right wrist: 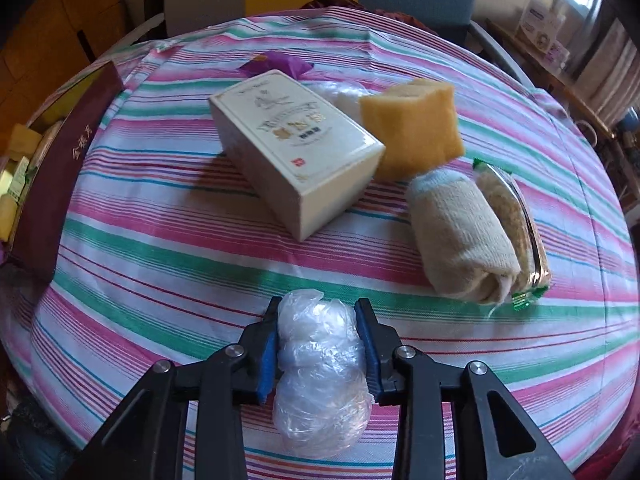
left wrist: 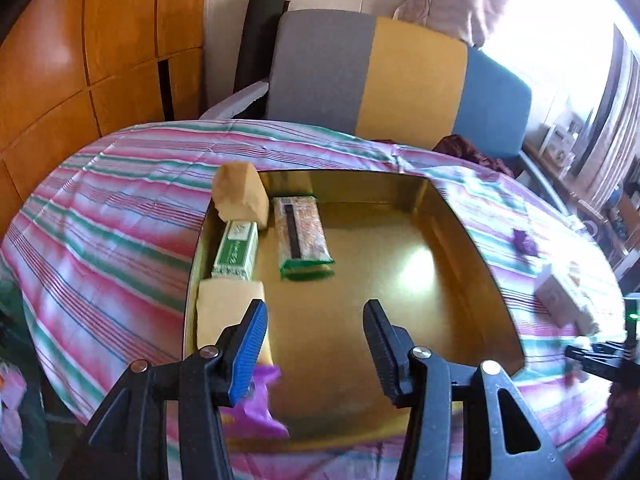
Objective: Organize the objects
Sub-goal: 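Carry the plastic-wrapped bundle into the gold tray and release it with the right tool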
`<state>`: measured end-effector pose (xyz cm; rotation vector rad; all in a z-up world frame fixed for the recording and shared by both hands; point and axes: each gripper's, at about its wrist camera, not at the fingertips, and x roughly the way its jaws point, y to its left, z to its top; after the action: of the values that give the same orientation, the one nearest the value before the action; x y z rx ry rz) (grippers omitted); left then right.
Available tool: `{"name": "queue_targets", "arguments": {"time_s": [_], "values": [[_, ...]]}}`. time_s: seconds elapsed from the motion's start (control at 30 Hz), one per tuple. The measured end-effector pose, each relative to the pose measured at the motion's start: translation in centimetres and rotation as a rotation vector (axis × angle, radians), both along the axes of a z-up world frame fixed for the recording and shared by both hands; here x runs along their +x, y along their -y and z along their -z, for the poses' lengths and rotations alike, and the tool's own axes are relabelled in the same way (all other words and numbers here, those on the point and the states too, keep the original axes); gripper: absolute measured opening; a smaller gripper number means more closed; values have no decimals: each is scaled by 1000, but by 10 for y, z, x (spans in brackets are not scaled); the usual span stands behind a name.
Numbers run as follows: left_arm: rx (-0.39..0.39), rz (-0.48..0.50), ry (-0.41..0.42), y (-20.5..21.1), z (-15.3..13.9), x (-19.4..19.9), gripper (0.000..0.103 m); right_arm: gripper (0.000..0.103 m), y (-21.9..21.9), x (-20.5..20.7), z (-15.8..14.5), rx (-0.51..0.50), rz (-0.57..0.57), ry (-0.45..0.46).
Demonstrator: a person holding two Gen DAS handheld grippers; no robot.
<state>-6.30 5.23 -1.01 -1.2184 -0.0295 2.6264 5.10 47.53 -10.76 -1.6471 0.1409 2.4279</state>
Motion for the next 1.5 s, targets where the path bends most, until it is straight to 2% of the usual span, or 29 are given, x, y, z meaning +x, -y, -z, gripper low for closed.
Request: {"name": "queue_targets", "arguments": {"time_s": [0.17,0.3,0.4,0.57,0.73,0.93,1.17,1.23,1.33,1.5], "values": [[-27,-8,-43,6,-5,19,50,36,8,-1,-5,-55,-5,-2],[-30,-21,-79,15,-9,26,50,36,29,-4,-24,-152,-29,-70],[-16,-26,-79,21,-10,27,50,36,63,-4,-48,-212,-82,-127],[1,-41,-61,32,-5,27,50,36,123,-27,-79,-300,-197,-193],[16,-57,-56,43,-2,28,50,36,182,-65,-91,-385,-307,-194],[62,-135,-24,73,6,19,50,36,238,-118,-79,-510,-330,-126],[104,-223,10,105,15,10,50,37,295,-180,-43,-641,-244,-39],[110,-234,18,109,17,9,50,39,303,-194,-35,-681,-203,-32],[116,-231,29,110,19,8,50,48,308,-211,-23,-752,-143,-17],[109,-215,44,105,25,9,50,60,309,-212,-23,-777,-150,-29]]}}
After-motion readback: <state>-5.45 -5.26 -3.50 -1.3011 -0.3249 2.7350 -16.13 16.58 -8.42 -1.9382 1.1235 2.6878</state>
